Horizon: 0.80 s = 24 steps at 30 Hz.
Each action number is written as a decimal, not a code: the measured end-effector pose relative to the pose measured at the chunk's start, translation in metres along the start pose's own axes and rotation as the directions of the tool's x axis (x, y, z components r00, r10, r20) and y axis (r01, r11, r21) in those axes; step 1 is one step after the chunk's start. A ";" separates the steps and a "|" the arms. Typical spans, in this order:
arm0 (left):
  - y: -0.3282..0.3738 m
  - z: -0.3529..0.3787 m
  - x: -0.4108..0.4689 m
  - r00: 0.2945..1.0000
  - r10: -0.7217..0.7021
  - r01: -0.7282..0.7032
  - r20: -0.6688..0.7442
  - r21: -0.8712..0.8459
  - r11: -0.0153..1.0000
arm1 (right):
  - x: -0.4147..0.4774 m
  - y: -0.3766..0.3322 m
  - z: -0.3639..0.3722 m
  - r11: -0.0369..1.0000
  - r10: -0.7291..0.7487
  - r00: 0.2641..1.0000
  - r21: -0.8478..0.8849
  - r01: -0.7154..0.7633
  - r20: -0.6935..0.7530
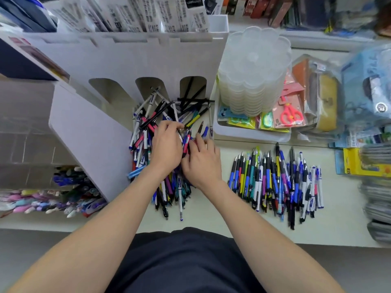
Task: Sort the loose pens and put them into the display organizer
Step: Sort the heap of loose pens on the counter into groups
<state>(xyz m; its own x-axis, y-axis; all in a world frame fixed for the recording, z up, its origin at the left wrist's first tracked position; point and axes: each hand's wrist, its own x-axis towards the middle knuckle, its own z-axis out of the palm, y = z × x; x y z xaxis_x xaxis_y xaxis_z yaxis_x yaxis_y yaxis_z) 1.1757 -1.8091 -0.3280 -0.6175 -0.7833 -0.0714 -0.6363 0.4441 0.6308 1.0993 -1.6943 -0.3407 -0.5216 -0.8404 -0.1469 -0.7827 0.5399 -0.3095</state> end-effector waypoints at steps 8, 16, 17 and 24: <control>-0.013 0.003 0.005 0.994 -0.078 0.080 -0.073 0.039 0.996 | 0.097 -0.001 -0.015 0.992 -0.006 0.999 0.127 0.010 -0.033; -0.015 0.002 0.001 0.996 -0.087 0.088 -0.034 0.035 0.995 | 0.163 -0.019 -0.031 0.972 0.076 0.951 -0.236 -0.004 0.300; -0.016 0.001 0.001 0.996 -0.083 0.084 -0.027 0.031 0.996 | 0.162 -0.019 -0.029 0.967 0.088 0.951 -0.254 -0.010 0.298; -0.022 -0.001 -0.004 0.996 -0.081 0.080 -0.034 -0.008 0.997 | 0.125 -0.014 -0.021 0.975 -0.016 0.990 -0.219 0.047 0.140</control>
<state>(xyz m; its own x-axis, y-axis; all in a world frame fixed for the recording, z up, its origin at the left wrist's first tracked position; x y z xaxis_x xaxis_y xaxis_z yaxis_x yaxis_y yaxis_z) 1.1928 -1.8168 -0.3408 -0.5480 -0.8310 -0.0957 -0.6804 0.3763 0.6289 1.0381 -1.8057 -0.3347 -0.4561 -0.8472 -0.2723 -0.8617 0.4969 -0.1026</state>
